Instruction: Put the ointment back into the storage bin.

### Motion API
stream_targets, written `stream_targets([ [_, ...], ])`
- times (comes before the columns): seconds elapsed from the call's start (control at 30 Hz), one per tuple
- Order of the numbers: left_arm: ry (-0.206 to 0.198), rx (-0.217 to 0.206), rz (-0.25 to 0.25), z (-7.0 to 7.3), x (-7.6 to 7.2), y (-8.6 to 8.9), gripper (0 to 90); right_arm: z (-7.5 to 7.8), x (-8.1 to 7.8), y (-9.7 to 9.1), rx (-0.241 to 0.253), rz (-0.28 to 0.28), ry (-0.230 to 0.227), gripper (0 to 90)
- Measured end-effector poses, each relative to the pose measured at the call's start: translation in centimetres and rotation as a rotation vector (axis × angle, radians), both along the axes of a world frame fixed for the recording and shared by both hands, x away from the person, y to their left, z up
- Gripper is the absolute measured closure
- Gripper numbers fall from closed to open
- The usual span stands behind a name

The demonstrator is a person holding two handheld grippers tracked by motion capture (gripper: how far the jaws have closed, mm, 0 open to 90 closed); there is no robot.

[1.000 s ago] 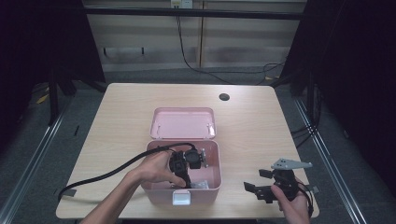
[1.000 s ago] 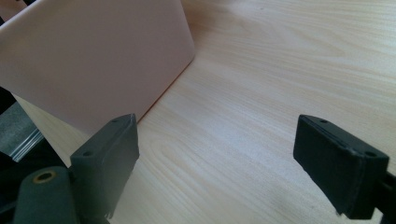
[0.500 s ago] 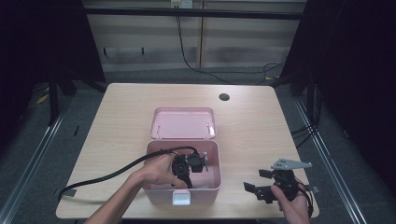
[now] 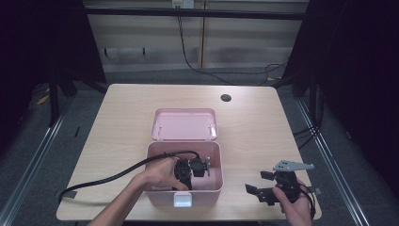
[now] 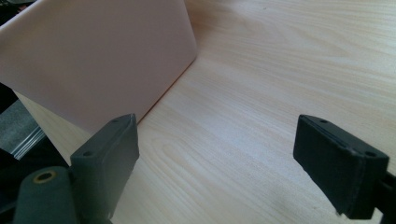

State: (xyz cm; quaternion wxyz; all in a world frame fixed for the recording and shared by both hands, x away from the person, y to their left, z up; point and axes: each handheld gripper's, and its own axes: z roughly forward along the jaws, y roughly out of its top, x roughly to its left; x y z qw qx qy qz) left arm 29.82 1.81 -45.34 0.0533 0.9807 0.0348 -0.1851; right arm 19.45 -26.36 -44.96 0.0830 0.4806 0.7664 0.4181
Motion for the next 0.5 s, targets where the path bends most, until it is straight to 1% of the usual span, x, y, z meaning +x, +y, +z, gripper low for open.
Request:
stream_targets([
  [0.07, 0.012, -0.001, 0.002, -0.07, 0.04, 0.03, 70.8, 0.0, 0.0, -0.01, 0.0, 0.0, -0.001, 13.8],
  [0.17, 0.027, 0.017, -0.007, -0.12, -0.09, -0.03, 70.8, -0.01, 0.01, -0.01, 0.002, 0.0, 0.001, 13.8],
  [0.23, 0.021, 0.016, -0.005, -0.09, -0.09, -0.04, 70.7, -0.02, 0.03, 0.01, 0.003, 0.004, 0.001, 13.8],
  [0.4, 0.035, 0.026, -0.005, -0.46, -0.04, -0.09, 70.5, -0.03, 0.04, 0.03, 0.001, 0.007, 0.0, 13.8],
  [0.47, 0.038, 0.037, -0.009, -0.55, 0.01, -0.09, 70.5, -0.04, 0.05, 0.02, 0.001, 0.005, 0.0, 13.8],
  [0.5, 0.039, 0.036, -0.002, -0.65, 0.06, -0.06, 69.7, -0.03, 0.05, 0.02, 0.001, 0.004, 0.0, 13.8],
])
